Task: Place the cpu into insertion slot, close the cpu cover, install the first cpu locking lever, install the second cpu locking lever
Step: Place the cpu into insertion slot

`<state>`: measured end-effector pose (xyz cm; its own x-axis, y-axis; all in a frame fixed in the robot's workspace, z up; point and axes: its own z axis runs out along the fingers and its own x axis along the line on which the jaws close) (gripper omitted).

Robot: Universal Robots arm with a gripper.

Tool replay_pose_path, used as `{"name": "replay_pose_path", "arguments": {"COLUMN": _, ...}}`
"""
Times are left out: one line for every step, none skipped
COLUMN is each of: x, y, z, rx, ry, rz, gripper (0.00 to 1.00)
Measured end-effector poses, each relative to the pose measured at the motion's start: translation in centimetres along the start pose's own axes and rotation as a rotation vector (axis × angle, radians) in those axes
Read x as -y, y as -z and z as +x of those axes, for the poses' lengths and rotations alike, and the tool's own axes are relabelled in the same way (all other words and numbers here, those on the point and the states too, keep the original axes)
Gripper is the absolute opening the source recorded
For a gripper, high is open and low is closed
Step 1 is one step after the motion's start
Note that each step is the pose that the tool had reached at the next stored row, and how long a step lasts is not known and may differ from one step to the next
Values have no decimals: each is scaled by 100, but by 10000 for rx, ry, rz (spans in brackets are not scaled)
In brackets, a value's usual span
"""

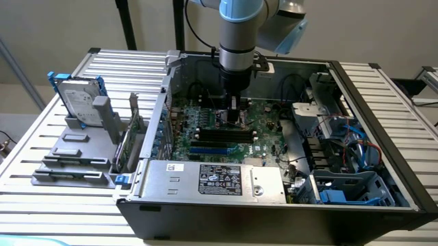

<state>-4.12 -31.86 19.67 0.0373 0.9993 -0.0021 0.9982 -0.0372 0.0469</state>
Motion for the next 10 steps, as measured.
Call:
{"name": "replay_pose_path", "arguments": {"x": 0, "y": 0, "z": 0, "rx": 2, "ry": 0, "rz": 1, "gripper": 55}}
{"name": "replay_pose_path", "arguments": {"x": 0, "y": 0, "z": 0, "rx": 4, "ry": 0, "rz": 1, "gripper": 55}}
{"name": "replay_pose_path", "arguments": {"x": 0, "y": 0, "z": 0, "rx": 5, "ry": 0, "rz": 1, "gripper": 55}}
{"name": "replay_pose_path", "arguments": {"x": 0, "y": 0, "z": 0, "rx": 6, "ry": 0, "rz": 1, "gripper": 55}}
{"name": "replay_pose_path", "arguments": {"x": 0, "y": 0, "z": 0, "rx": 7, "ry": 0, "rz": 1, "gripper": 55}}
{"name": "replay_pose_path", "arguments": {"x": 0, "y": 1, "z": 0, "rx": 9, "ry": 0, "rz": 1, "gripper": 55}}
{"name": "replay_pose_path", "arguments": {"x": 1, "y": 0, "z": 0, "rx": 9, "ry": -1, "rz": 3, "gripper": 55}}
{"name": "replay_pose_path", "arguments": {"x": 0, "y": 0, "z": 0, "rx": 8, "ry": -1, "rz": 2, "gripper": 56}}
{"name": "replay_pose_path", "arguments": {"x": 0, "y": 0, "z": 0, "rx": 11, "ry": -1, "rz": 0, "gripper": 56}}
{"name": "replay_pose_path", "arguments": {"x": 0, "y": 0, "z": 0, "rx": 13, "ry": 0, "rz": 0, "gripper": 62}}
